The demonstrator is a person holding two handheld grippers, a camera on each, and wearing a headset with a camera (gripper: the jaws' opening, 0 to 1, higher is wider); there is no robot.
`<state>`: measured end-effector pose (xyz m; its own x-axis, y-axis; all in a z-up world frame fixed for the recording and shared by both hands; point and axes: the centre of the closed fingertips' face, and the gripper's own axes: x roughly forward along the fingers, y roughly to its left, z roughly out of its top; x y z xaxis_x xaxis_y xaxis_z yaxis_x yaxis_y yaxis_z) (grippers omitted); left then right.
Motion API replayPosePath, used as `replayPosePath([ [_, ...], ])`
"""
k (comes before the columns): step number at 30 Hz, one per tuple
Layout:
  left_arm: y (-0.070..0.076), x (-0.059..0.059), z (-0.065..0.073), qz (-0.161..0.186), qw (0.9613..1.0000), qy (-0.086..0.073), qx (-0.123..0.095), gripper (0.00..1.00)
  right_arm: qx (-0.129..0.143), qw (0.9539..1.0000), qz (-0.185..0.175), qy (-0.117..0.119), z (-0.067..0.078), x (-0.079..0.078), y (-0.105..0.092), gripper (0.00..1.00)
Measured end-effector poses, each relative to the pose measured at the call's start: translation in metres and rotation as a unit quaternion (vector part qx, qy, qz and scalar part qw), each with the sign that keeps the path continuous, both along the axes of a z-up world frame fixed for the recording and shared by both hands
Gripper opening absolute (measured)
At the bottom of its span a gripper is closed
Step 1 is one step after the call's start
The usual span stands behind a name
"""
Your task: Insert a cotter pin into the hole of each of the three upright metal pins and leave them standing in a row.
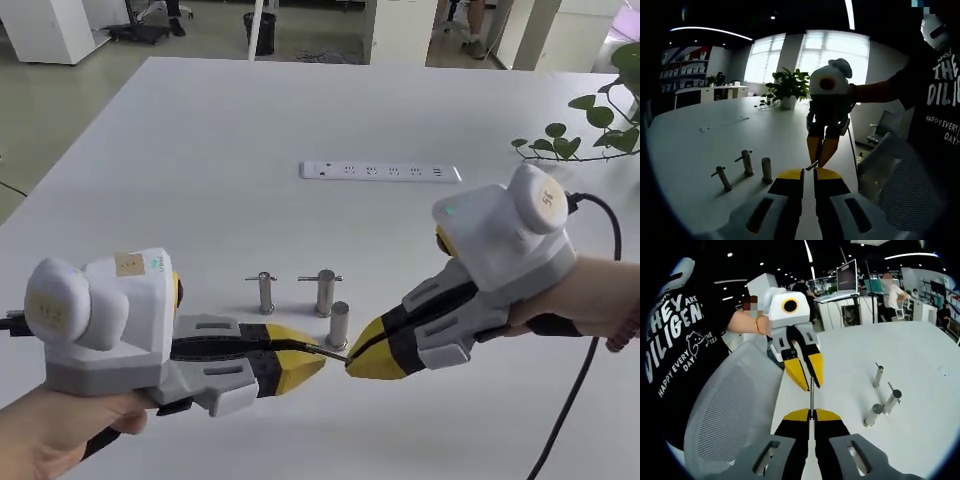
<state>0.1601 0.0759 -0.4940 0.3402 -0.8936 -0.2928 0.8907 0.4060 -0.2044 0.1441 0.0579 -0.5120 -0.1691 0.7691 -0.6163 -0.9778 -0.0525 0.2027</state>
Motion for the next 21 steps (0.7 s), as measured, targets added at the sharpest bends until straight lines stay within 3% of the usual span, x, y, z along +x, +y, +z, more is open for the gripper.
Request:
replayPosePath([
  [11,0.004,0.015,-0.014,0.042,0.9976,-0.032,0.045,0.16,-0.064,0.9968,-0.027,-0.041,-0.025,0.025,-0.019,0.00],
  [19,0.005,0.030,-0.033,0.078,0.9920,-0.046,0.088,0.20,-0.108,0.9908,-0.031,-0.074,-0.039,0.042,-0.033,0.00],
  [21,0.004,0.035,-0.036,0.086,0.9918,-0.042,0.085,0.20,-0.120,0.9890,-0.031,-0.082,-0.043,0.046,-0.036,0.00],
])
